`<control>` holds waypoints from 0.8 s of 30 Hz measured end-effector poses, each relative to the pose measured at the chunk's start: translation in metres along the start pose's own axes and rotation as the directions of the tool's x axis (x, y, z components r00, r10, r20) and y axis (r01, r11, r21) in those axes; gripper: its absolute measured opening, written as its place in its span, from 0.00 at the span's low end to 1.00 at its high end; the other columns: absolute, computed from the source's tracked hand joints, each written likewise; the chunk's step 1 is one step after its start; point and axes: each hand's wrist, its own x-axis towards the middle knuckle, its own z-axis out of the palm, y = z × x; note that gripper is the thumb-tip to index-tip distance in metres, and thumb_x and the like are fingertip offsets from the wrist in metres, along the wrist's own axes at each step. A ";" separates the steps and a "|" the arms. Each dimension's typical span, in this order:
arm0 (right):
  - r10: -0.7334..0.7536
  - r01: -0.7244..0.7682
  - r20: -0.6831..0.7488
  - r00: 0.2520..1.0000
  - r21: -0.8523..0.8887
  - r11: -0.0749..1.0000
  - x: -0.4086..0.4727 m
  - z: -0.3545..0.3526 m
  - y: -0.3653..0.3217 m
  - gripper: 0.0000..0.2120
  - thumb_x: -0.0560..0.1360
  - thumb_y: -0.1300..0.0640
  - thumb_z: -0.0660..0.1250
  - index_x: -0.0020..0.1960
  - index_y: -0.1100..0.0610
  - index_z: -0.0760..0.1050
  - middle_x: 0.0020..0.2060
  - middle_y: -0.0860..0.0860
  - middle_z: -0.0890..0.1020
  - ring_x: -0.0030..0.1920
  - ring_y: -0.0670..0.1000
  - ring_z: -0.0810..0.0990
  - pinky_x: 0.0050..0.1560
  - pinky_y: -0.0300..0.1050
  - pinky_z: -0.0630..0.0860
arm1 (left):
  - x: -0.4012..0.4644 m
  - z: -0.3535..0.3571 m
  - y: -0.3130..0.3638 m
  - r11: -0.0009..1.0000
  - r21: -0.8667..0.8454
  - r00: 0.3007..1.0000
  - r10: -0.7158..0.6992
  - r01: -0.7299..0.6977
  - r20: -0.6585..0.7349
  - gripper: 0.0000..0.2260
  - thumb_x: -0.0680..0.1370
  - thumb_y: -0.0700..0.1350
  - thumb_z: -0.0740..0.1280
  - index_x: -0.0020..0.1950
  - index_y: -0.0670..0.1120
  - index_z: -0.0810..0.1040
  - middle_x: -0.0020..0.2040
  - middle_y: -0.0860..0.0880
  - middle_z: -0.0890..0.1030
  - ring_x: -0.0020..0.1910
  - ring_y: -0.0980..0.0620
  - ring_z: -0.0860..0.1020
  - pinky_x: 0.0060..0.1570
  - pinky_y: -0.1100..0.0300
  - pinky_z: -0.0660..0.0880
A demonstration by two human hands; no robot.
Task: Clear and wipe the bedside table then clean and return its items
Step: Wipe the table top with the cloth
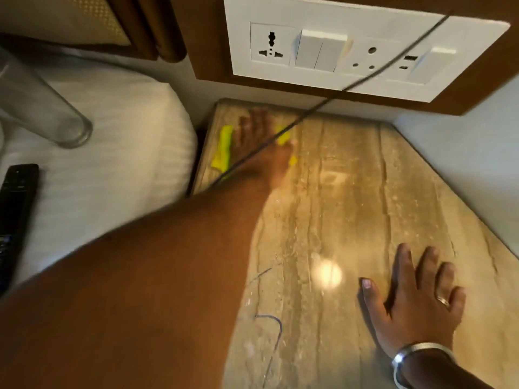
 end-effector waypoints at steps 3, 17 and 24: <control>-0.011 0.010 0.012 1.000 0.034 0.999 -0.002 -0.004 -0.001 0.42 0.68 0.28 0.45 0.76 0.50 0.51 0.76 0.58 0.51 0.74 0.63 0.50 0.70 0.64 0.51 | -0.060 0.000 -0.024 0.989 -0.046 0.988 -0.143 0.141 -0.051 0.31 0.80 0.57 0.56 0.78 0.41 0.59 0.81 0.38 0.54 0.81 0.40 0.51 0.79 0.47 0.47; -0.002 0.004 -0.040 0.999 0.060 0.998 -0.001 0.001 -0.001 0.43 0.67 0.28 0.49 0.75 0.51 0.55 0.75 0.60 0.55 0.73 0.64 0.53 0.68 0.65 0.54 | 0.019 -0.018 -0.050 0.992 0.120 0.990 0.039 -0.023 -0.132 0.23 0.81 0.57 0.58 0.75 0.50 0.68 0.73 0.40 0.69 0.72 0.40 0.66 0.72 0.49 0.61; -0.027 0.028 -0.017 0.999 0.067 0.997 -0.004 -0.001 0.001 0.40 0.70 0.29 0.45 0.76 0.50 0.49 0.76 0.59 0.50 0.74 0.64 0.49 0.70 0.67 0.51 | -0.208 0.017 -0.038 0.887 0.006 0.878 0.456 -0.462 0.146 0.28 0.77 0.59 0.58 0.77 0.54 0.65 0.78 0.45 0.67 0.78 0.39 0.62 0.76 0.45 0.54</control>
